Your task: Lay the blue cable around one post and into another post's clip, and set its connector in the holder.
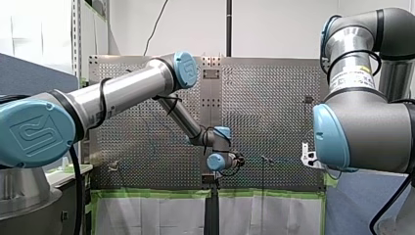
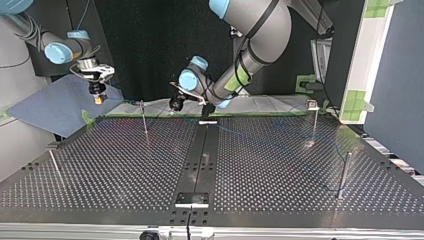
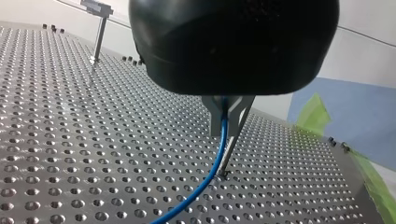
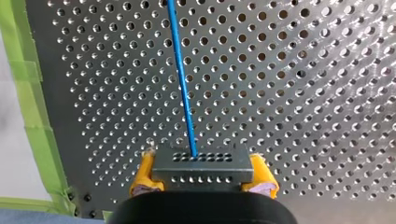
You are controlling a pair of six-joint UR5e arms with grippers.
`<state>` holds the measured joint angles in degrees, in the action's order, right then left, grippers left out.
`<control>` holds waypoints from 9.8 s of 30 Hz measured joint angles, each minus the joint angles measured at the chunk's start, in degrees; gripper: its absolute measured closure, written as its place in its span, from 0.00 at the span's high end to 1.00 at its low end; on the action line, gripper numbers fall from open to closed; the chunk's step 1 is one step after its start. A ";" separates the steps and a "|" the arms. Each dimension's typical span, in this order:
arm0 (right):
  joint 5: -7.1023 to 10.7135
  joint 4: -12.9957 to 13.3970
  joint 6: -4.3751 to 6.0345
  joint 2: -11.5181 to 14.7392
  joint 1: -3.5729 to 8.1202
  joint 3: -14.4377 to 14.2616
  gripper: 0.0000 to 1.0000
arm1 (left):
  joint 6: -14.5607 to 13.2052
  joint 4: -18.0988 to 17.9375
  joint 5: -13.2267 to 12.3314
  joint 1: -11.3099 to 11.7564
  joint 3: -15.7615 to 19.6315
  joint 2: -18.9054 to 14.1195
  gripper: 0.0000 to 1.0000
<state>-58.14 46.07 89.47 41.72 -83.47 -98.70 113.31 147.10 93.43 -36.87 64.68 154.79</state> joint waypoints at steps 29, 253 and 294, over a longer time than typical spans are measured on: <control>0.21 -1.92 -0.64 -0.01 -0.14 1.27 0.00 | -1.71 2.94 -0.27 0.03 -0.22 -0.07 1.00; -0.75 -7.78 -2.62 -4.31 -3.29 11.20 0.00 | -14.37 23.78 -3.82 2.84 2.77 -4.68 0.00; -2.99 -5.00 -2.30 -4.42 -3.24 11.66 0.00 | -5.97 22.12 -4.18 4.72 -5.51 -0.07 0.00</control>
<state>-61.13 41.07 87.18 37.30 -86.71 -87.04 107.33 169.21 89.24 -32.15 59.18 154.72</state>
